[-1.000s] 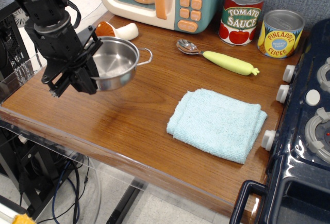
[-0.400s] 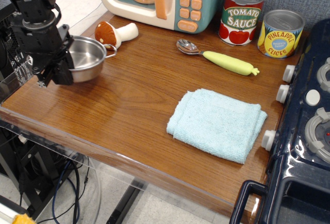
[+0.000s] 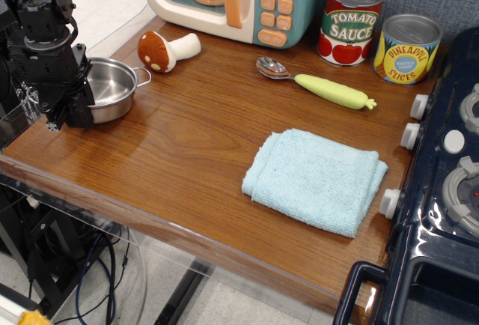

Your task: Move the pot in front of the mushroom

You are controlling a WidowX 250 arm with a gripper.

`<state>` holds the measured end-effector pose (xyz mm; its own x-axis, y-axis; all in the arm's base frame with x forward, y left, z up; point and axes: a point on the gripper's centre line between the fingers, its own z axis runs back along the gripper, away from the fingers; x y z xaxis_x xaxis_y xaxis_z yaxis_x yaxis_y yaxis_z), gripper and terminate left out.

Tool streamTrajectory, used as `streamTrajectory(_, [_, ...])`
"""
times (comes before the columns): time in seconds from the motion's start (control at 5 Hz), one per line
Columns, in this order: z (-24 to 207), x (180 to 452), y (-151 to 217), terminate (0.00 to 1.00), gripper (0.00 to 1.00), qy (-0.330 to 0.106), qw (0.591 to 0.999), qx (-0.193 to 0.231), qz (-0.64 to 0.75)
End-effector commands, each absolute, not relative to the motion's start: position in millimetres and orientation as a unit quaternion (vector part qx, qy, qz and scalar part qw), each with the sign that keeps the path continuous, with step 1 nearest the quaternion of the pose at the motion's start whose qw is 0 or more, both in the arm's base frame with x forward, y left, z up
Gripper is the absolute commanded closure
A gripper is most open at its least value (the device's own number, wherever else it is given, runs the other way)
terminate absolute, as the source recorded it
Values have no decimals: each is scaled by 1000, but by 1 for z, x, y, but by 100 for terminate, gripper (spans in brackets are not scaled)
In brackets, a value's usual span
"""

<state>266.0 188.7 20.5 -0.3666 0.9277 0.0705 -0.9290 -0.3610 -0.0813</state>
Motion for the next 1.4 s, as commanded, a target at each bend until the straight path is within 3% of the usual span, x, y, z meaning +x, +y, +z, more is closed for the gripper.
streamTrajectory(0.0, [26, 259, 187, 0, 0, -43, 559, 11, 828])
streamTrajectory(0.6, [39, 263, 179, 0, 0, -50, 579, 7, 814])
streamTrajectory(0.8, [56, 263, 171, 0, 0, -68, 583, 17, 809])
streamTrajectory(1.0, [87, 270, 160, 0, 0, -65, 592, 92, 798])
streamTrajectory(1.2, [109, 273, 149, 0, 0, -82, 614, 70, 782])
